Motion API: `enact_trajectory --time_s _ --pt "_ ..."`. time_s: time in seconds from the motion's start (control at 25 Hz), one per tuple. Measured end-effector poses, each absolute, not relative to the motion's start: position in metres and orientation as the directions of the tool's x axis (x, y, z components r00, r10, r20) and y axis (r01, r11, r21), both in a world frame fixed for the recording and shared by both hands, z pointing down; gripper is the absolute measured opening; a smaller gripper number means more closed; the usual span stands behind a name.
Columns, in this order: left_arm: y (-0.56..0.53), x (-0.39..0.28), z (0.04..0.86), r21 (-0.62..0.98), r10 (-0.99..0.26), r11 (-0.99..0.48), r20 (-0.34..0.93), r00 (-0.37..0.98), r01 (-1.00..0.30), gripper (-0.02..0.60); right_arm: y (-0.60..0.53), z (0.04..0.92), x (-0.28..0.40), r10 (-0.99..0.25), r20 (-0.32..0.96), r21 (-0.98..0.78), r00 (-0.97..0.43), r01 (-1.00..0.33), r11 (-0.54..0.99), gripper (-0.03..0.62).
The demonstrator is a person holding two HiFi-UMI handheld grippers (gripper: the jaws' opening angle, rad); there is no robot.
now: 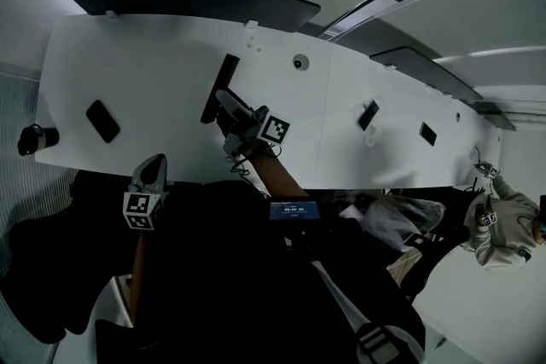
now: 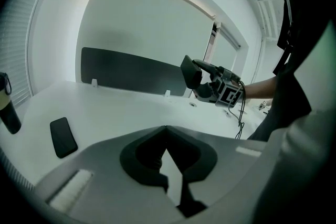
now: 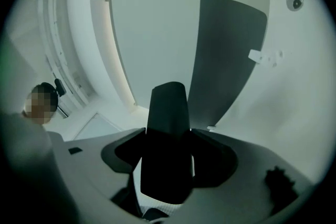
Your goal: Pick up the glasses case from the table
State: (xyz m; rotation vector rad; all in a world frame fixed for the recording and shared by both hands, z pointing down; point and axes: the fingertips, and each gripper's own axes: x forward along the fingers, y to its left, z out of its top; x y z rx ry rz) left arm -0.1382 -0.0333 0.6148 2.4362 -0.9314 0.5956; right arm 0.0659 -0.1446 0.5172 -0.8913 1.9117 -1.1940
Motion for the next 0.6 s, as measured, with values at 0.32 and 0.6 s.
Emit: enact_trajectory --time_s 0.32,0.6 --pt "-0.032 -0.122 0.620 0.272 -0.467 -0.689 0.542 0.698 -0.672 0.008 -0.139 0.486 0.080 -0.838 -0.261 -0.911 -0.478 -0.164 0.378 0.281" --pt "-0.031 -0.109 0.621 0.270 -0.433 -0.720 0.546 0.717 -0.640 0.008 -0.133 0.478 0.090 -0.842 -0.299 -0.903 -0.448 -0.151 0.401 0.281"
